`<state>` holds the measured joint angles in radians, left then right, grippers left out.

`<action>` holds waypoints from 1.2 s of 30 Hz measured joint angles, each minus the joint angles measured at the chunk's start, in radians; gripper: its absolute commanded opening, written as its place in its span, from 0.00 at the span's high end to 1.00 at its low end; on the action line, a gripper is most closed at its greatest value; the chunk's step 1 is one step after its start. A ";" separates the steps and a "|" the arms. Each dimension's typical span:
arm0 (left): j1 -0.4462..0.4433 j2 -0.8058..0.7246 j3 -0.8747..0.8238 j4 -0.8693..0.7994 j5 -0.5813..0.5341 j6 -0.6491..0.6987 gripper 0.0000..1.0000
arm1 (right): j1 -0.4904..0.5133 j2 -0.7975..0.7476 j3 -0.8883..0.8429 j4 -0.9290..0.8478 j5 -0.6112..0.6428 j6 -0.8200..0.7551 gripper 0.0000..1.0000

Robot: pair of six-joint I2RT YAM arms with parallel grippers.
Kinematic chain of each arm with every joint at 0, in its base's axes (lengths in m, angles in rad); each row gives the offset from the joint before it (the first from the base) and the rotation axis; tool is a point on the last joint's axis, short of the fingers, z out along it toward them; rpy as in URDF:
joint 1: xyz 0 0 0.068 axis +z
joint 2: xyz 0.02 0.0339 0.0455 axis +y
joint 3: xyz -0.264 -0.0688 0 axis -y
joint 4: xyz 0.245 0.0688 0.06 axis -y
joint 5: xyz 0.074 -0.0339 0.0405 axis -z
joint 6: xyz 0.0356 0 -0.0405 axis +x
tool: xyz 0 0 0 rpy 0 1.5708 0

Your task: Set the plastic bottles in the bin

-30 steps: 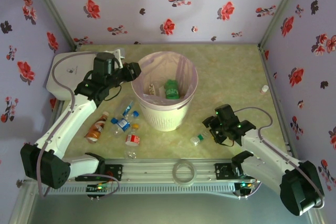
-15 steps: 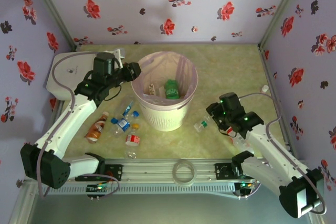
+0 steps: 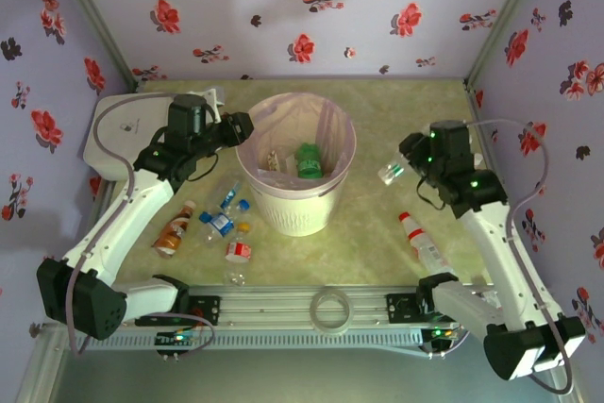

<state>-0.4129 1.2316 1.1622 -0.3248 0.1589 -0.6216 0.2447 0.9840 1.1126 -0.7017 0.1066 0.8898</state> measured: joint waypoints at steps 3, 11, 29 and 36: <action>0.000 0.000 0.000 0.000 0.000 0.000 0.61 | -0.005 0.027 0.118 -0.008 0.038 -0.070 0.51; 0.000 0.000 0.000 0.000 0.000 0.000 0.61 | -0.005 0.124 0.337 -0.024 0.061 -0.183 0.51; 0.000 0.000 0.000 0.000 0.000 0.000 0.61 | 0.268 0.493 0.815 -0.106 0.027 -0.322 0.53; 0.001 0.000 0.000 0.000 0.000 0.000 0.61 | 0.423 0.660 1.009 -0.172 0.023 -0.391 0.53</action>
<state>-0.4118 1.2316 1.1622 -0.3252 0.1593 -0.6220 0.6678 1.6444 2.1220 -0.8742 0.1299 0.4992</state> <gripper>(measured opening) 0.390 0.506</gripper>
